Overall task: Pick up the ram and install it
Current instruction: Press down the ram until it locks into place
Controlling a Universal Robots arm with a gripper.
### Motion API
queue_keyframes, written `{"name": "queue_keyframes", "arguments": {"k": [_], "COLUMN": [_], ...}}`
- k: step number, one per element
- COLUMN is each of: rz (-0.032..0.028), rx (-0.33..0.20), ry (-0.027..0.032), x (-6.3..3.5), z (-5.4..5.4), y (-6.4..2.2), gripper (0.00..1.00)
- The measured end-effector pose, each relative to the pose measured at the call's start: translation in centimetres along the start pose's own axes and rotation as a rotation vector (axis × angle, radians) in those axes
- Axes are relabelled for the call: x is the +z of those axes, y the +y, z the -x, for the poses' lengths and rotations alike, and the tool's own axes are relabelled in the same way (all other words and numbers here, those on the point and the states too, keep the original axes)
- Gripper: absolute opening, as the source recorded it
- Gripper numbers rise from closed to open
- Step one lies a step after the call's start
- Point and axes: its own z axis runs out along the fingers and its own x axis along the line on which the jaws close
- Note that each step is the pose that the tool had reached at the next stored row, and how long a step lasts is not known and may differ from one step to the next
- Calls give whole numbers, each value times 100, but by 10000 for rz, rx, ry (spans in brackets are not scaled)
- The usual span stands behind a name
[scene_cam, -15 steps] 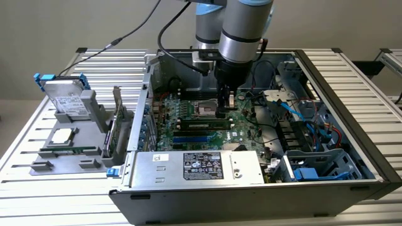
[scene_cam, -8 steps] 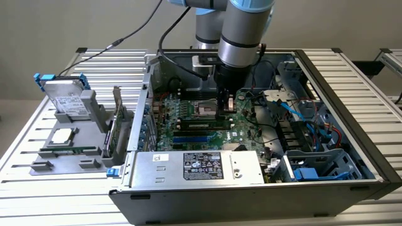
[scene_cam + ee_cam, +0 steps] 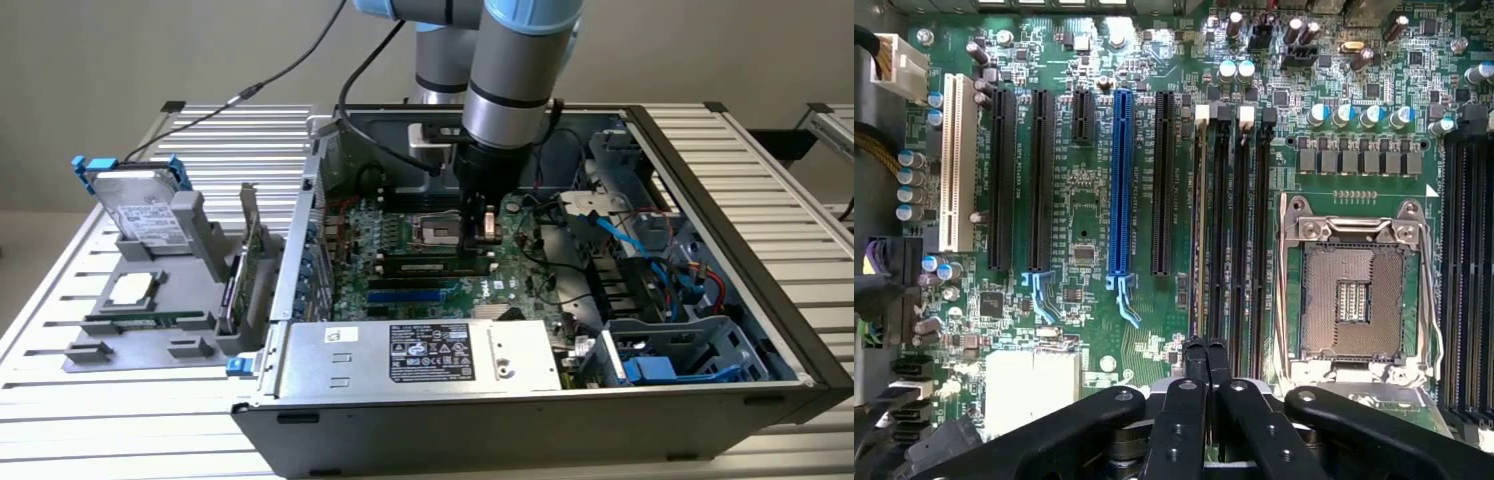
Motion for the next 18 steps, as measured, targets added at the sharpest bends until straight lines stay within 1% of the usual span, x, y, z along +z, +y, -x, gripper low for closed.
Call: {"name": "queue_keyframes", "arguments": {"k": [5, 10, 12, 13, 18], "rz": [3, -3, -2, 1, 1], "rx": [2, 2, 2, 2, 2], "ry": [27, 20, 8, 22, 23], "x": [40, 35, 14, -3, -36], "z": [2, 3, 4, 2, 2], "y": [-3, 4, 23, 36, 120], "gripper": [10, 10, 10, 10, 10]}}
